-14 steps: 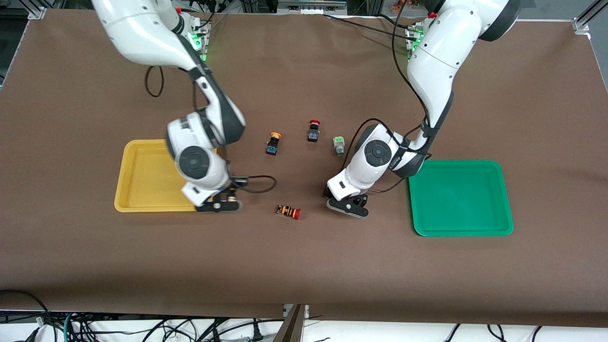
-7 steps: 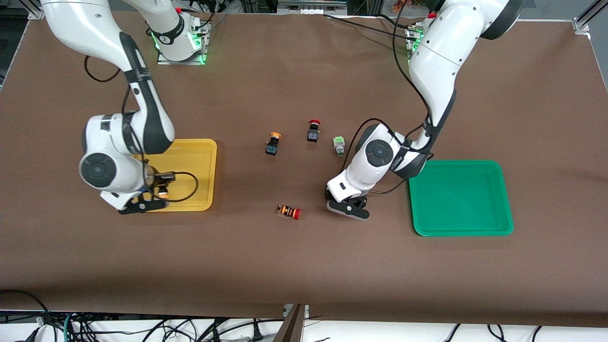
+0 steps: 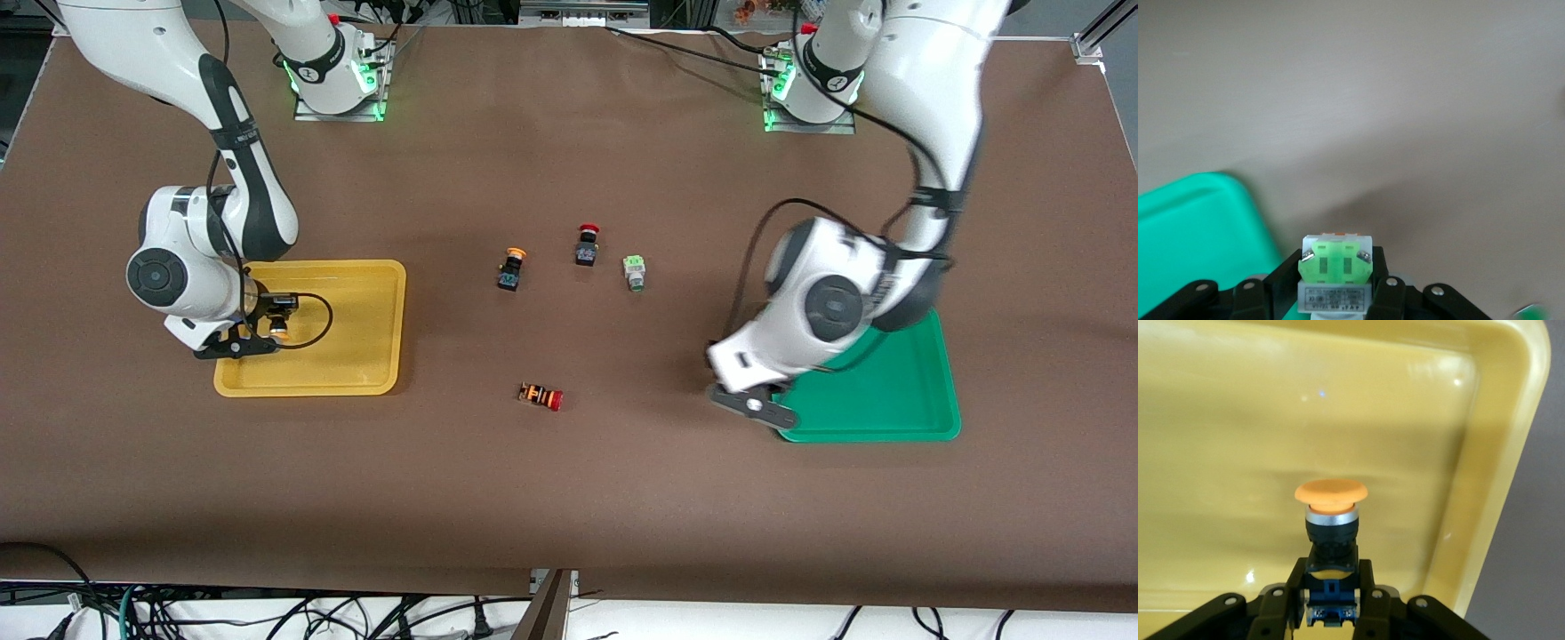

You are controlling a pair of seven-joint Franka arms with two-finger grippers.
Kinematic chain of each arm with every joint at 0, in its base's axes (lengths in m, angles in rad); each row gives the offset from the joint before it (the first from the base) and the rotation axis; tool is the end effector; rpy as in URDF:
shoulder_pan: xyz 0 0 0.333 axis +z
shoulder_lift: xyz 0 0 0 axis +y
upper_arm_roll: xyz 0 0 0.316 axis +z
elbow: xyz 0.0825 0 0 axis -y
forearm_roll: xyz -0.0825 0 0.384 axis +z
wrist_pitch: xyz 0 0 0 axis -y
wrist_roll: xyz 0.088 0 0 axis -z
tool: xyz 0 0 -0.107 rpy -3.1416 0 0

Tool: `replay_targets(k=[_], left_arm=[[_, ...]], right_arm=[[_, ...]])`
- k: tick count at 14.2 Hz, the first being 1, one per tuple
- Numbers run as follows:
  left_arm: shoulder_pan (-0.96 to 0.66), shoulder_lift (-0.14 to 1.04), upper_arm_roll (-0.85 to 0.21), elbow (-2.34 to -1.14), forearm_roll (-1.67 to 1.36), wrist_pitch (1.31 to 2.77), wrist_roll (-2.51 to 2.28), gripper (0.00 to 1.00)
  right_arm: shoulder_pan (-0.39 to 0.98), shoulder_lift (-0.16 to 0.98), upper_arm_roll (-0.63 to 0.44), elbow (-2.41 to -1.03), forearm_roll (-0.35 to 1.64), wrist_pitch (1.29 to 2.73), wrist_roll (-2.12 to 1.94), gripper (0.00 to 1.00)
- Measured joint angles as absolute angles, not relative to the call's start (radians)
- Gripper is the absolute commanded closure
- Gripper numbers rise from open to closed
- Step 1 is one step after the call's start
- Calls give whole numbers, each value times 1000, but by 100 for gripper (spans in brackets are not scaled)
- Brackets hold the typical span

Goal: Place green and yellow buttons in trays
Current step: 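Carry the yellow button to the yellow tray while the left gripper carries green, then grasp the second yellow button with the right gripper while the left grasps green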

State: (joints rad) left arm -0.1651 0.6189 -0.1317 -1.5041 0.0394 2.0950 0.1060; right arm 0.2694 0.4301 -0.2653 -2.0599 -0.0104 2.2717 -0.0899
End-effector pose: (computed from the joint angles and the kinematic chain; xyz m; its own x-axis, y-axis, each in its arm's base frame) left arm 0.6797 -0.1903 0.3048 0.9209 -0.3894 -0.0180 -0.3883 -0.9204 0.0448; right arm 0.5697 0.0023 0.2153 0.9720 0.1002 -0.2126 0.1230 -0.9876 0.0970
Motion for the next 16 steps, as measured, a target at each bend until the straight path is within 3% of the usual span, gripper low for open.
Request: replay_targets(k=[1, 2, 3, 5, 6, 7, 8, 9, 12, 16], left_arm=[[-120, 619, -131, -1509, 48, 2090, 184, 99], [-83, 621, -130, -1519, 51, 2089, 248, 99], [-52, 628, -130, -1533, 54, 2090, 296, 99], [-6, 653, -130, -1556, 57, 2094, 354, 99], [5, 669, -130, -1569, 57, 2110, 367, 92], [9, 682, -130, -1585, 57, 2140, 372, 78], [8, 691, -132, -1605, 57, 2177, 373, 18], [8, 696, -133, -1620, 58, 2201, 373, 0], [9, 692, -134, -1626, 58, 2210, 372, 0], [6, 611, -185, -1614, 57, 2090, 252, 0]], right_arm=[[264, 434, -265, -2067, -7, 2283, -91, 99], [262, 440, -265, -2070, 0, 2294, -92, 59], [261, 449, -265, -2070, 9, 2302, -92, 5], [263, 462, -263, -2068, 31, 2312, -93, 0], [265, 463, -261, -2059, 35, 2312, -93, 0], [267, 462, -257, -2038, 36, 2297, -94, 0], [269, 459, -251, -1997, 37, 2243, -95, 0], [272, 456, -239, -1937, 39, 2157, -95, 0], [313, 451, -186, -1767, 59, 1978, -64, 0], [459, 492, -149, -1723, 168, 1984, 191, 0]])
